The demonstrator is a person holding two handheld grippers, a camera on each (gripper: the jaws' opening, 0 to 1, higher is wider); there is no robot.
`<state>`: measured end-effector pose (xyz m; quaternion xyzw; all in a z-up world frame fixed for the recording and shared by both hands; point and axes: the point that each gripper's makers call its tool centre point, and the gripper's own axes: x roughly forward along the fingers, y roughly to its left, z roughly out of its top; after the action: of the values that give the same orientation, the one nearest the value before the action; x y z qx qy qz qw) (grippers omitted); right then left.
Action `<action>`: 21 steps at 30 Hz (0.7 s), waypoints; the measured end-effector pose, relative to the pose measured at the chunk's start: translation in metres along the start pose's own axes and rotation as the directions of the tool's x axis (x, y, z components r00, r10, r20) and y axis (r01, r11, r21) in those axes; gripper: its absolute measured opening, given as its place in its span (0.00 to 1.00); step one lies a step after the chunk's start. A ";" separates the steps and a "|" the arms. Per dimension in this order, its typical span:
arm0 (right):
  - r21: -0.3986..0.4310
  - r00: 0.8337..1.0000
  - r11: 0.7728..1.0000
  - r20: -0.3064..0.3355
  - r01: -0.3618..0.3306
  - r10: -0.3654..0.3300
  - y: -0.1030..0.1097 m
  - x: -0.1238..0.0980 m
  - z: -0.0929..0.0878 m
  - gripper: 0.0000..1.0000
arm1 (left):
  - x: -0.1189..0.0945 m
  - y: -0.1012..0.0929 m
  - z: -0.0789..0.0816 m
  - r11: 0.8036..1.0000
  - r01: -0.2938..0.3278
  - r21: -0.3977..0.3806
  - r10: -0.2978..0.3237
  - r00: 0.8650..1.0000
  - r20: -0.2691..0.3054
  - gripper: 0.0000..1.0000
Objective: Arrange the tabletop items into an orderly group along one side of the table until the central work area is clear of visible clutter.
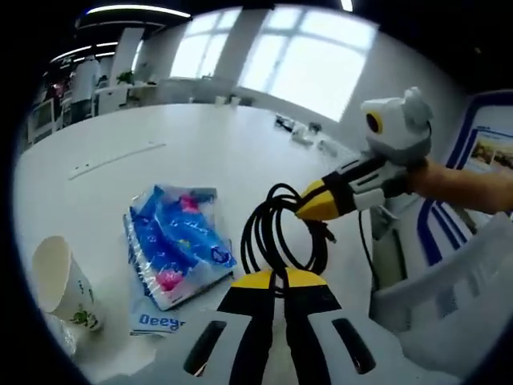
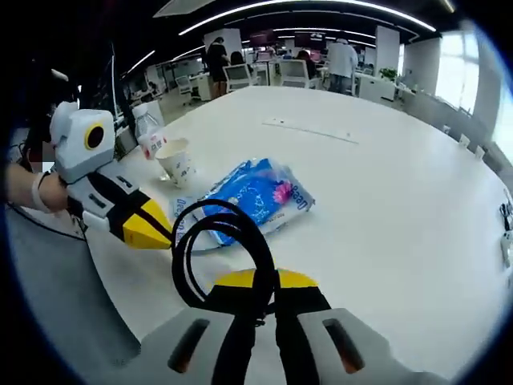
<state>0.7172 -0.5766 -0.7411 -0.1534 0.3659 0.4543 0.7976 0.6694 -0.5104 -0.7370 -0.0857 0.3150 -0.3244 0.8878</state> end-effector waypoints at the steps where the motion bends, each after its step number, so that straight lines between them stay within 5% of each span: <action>1: 0.006 1.000 1.000 -0.003 0.004 -0.004 -0.001 -0.002 -0.003 0.03 | 0.002 -0.002 0.000 1.000 0.007 0.002 -0.007 1.000 -0.003 0.00; 21: 0.118 0.996 0.991 -0.064 0.062 -0.055 -0.031 -0.025 -0.062 0.03 | 0.050 -0.040 -0.015 0.994 0.109 -0.003 -0.109 0.992 -0.058 0.00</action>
<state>0.7074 -0.6443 -0.7677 -0.1296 0.4117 0.4029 0.8071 0.6685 -0.5720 -0.7596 -0.0931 0.3353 -0.3747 0.8594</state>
